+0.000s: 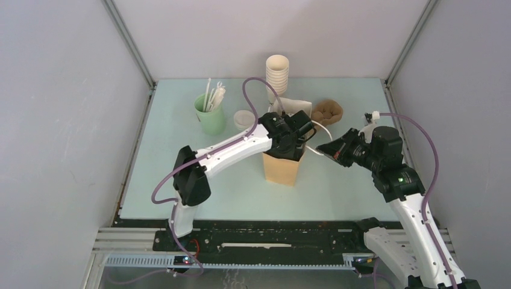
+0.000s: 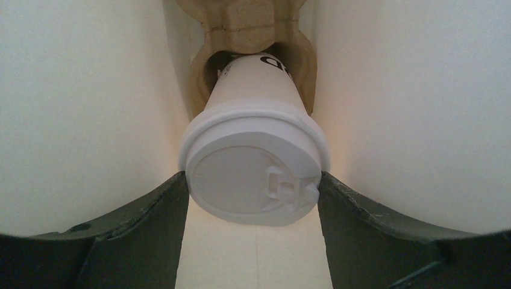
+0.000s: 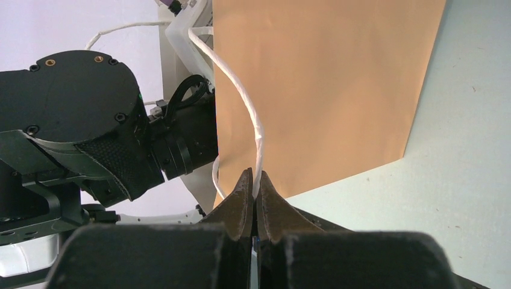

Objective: Pack the takeout coffee

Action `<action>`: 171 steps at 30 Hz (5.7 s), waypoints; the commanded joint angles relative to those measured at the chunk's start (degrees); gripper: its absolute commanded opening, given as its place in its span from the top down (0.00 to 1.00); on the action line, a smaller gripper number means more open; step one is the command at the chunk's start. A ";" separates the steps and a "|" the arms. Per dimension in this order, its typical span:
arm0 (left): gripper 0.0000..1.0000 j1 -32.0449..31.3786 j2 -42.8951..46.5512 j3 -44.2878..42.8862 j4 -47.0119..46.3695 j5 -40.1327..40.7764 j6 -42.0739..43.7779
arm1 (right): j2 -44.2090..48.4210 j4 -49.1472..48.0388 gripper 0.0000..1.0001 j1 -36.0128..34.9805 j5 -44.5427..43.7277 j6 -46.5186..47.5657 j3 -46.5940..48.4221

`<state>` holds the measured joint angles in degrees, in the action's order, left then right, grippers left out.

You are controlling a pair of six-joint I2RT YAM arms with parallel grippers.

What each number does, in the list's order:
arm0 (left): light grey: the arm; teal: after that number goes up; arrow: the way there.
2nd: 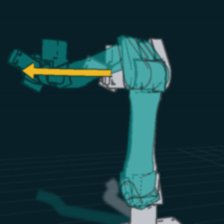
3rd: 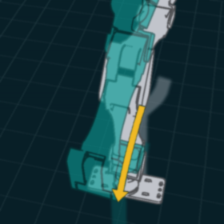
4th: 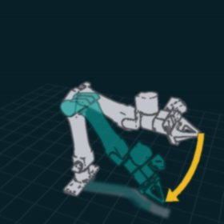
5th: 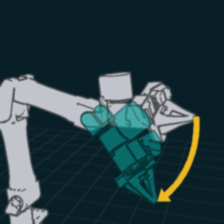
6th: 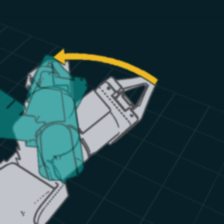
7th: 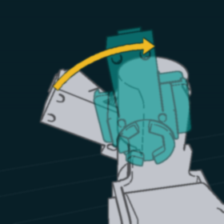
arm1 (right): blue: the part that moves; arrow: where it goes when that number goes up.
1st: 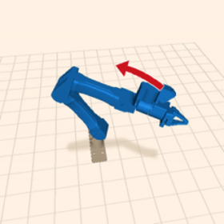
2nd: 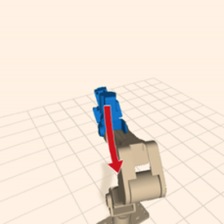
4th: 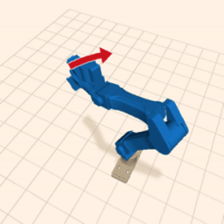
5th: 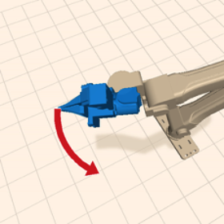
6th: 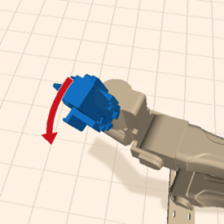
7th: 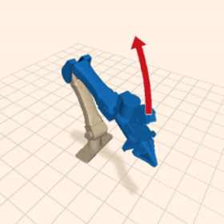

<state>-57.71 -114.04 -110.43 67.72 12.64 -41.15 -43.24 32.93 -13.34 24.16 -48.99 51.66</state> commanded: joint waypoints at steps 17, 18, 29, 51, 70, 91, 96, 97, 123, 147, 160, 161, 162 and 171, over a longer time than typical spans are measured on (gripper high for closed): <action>0.92 -0.38 -1.08 6.56 -5.57 3.74 -2.85 | -0.33 -2.18 1.00 0.42 0.75 -0.23 0.19; 0.91 -0.38 -0.78 6.71 -5.88 4.59 -2.95 | -0.35 -2.21 1.00 0.42 0.77 -0.23 0.20; 0.78 -0.40 -0.65 3.45 -4.36 5.75 -1.85 | -0.28 -2.47 1.00 0.42 1.06 -0.08 0.20; 0.91 -0.03 2.79 -12.16 6.52 9.11 -1.13 | 0.59 -4.38 1.00 -0.46 1.76 0.16 0.28; 0.92 0.14 10.68 -25.55 13.02 8.37 0.47 | -1.24 -5.92 1.00 -1.33 3.70 8.46 2.51; 0.96 1.64 14.91 -12.81 3.73 2.26 4.75 | -14.74 3.72 1.00 -21.90 -12.68 32.23 28.07; 0.96 2.11 15.76 -13.70 2.39 1.32 5.37 | -17.31 5.41 1.00 -23.78 -14.67 33.60 30.60; 0.96 2.28 15.78 -14.26 2.62 1.32 5.35 | -17.58 5.48 1.00 -24.03 -14.74 33.60 30.46; 0.94 5.03 28.25 12.32 -20.41 -23.87 -0.25 | -15.03 -2.84 1.00 -11.43 -2.00 20.60 23.40; 0.94 10.72 35.70 28.02 -44.45 -37.45 -18.87 | -8.05 -7.32 1.00 -5.67 12.16 18.30 14.04; 0.95 8.70 26.40 11.54 -21.43 -23.43 -10.66 | -7.57 -11.96 1.00 -12.31 6.00 12.71 13.39; 0.95 7.89 25.68 8.66 -19.94 -22.30 -9.55 | -7.56 -11.60 1.00 -12.88 4.80 13.23 13.38; 0.95 7.13 25.29 6.11 -18.27 -20.59 -8.32 | -7.49 -11.12 1.00 -13.08 3.89 13.75 13.38; 0.94 6.04 31.46 4.51 -13.41 -15.28 -3.02 | -7.76 -6.89 1.00 -7.47 14.62 29.25 13.42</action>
<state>-51.48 -87.96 -105.06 53.23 -4.69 -47.35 -50.96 24.75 -24.16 32.18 -29.98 64.42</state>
